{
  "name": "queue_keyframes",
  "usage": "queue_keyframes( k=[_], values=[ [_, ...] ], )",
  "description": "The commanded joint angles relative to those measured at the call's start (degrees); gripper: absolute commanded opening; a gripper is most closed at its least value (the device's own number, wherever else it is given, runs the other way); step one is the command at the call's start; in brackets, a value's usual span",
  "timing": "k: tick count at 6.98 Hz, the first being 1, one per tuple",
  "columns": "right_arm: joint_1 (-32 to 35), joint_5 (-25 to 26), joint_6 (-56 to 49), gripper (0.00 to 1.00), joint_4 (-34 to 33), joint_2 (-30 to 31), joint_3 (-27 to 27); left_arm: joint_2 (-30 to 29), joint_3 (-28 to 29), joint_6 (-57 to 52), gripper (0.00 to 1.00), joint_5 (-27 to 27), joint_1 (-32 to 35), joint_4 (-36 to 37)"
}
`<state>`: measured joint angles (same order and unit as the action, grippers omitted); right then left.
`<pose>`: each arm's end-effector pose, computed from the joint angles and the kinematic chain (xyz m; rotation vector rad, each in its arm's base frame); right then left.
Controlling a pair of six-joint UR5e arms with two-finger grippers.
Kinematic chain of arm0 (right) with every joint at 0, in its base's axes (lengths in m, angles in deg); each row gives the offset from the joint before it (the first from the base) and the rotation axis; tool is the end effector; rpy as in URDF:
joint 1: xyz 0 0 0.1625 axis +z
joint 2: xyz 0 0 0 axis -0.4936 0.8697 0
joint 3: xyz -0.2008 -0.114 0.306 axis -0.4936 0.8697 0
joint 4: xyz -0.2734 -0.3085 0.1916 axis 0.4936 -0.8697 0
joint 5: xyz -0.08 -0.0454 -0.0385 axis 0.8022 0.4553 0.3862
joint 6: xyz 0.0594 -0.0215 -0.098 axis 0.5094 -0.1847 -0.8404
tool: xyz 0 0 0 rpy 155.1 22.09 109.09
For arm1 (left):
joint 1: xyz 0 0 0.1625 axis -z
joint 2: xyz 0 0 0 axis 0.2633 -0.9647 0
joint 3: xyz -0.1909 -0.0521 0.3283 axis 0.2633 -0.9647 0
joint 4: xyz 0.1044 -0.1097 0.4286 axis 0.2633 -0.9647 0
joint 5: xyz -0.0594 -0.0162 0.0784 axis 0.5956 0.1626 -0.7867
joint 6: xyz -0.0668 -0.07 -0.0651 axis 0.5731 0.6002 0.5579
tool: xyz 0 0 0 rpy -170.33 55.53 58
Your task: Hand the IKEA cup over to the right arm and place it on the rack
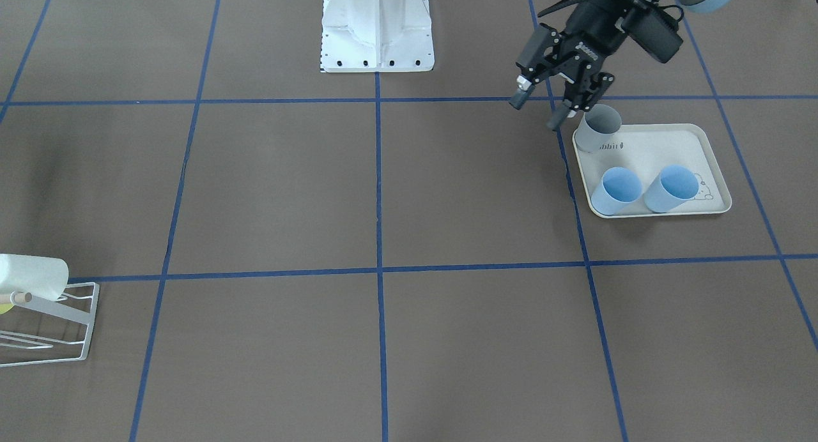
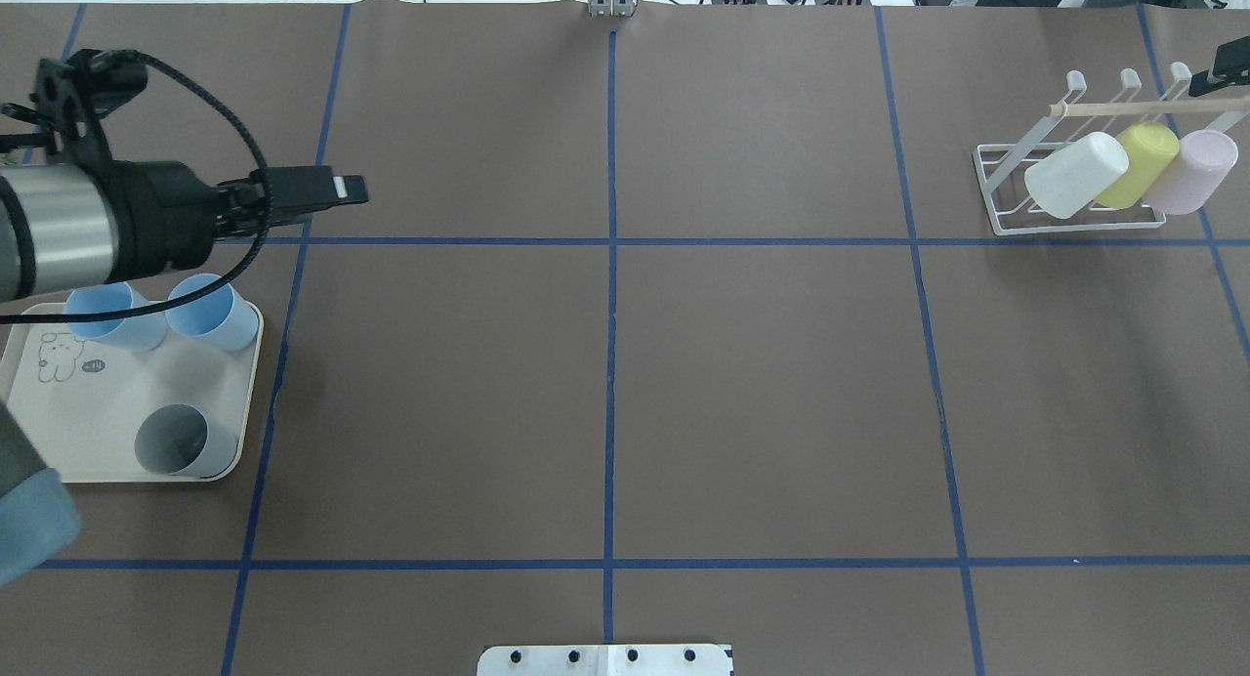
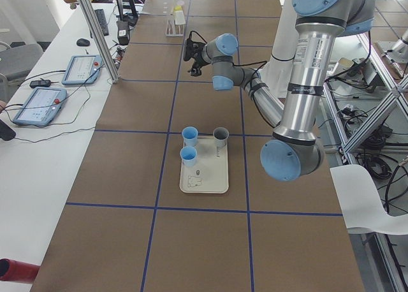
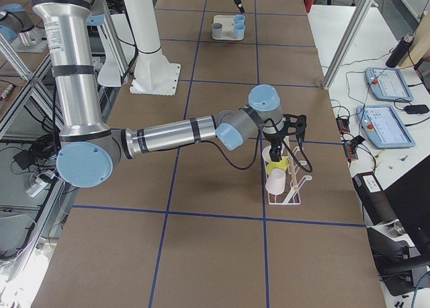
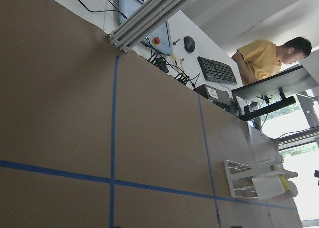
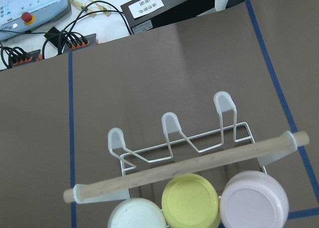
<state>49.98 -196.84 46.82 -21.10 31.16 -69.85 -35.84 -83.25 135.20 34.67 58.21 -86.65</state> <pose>-0.0524 -0.5967 0.4520 0.2563 -0.9299 0.3422 0.2919 -0.4280 0.2007 0.5863 1.2286 -0.2318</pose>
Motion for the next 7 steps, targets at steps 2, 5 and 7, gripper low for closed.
queue_keyframes(
  k=[2,5,7],
  values=[
    [0.0,-2.9,0.0,1.00,0.2,4.5,-4.3,12.1,7.6,-40.2,0.91,8.8,13.4,4.9],
    [0.0,-3.0,-0.2,1.00,0.3,6.3,-7.2,7.5,23.6,-50.9,0.91,24.8,24.1,5.0],
    [0.0,-3.0,-0.5,1.00,0.3,6.4,-8.2,6.3,24.6,-45.8,0.97,27.3,23.9,5.5]
  ],
)
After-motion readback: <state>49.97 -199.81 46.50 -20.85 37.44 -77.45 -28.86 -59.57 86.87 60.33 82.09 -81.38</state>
